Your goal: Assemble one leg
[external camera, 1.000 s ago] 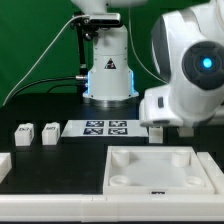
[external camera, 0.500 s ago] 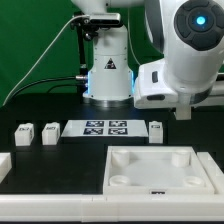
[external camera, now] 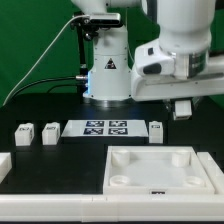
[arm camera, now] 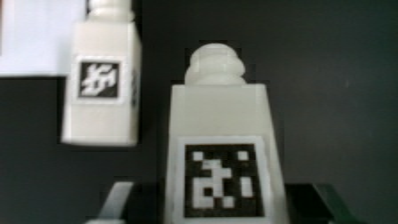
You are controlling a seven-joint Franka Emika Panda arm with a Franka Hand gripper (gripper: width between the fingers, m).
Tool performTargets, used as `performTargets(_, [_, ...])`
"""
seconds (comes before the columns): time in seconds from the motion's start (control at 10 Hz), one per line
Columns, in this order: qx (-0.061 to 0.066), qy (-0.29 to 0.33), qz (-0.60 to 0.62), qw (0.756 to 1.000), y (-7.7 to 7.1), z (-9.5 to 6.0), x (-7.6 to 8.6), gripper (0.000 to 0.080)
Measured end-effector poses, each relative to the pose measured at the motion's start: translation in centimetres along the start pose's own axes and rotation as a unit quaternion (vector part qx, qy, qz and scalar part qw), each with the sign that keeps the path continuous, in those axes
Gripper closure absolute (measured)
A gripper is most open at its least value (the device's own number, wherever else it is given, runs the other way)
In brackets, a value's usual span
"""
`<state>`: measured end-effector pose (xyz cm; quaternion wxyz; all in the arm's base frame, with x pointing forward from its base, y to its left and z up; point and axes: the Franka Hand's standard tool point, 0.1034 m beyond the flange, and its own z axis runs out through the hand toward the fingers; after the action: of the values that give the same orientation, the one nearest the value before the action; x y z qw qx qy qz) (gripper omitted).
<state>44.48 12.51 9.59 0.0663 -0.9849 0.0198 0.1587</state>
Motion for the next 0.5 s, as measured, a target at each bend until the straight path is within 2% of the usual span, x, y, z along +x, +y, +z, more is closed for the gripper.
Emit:
performTargets(0.2, [0.002,0.117,-0.016,0.993,0.6,-3.1,2.5,0.0509])
performTargets(0.3, [0.003,0.144,-0.02,0.989,0.6,-4.0,3.2,0.0509])
performTargets(0.4, [0.005,0.213,-0.029,0.977,0.6,-5.7,5.2,0.0509])
performTargets(0.5, [0.004,0.252,-0.033,0.967,0.8,-6.2,5.8,0.0509])
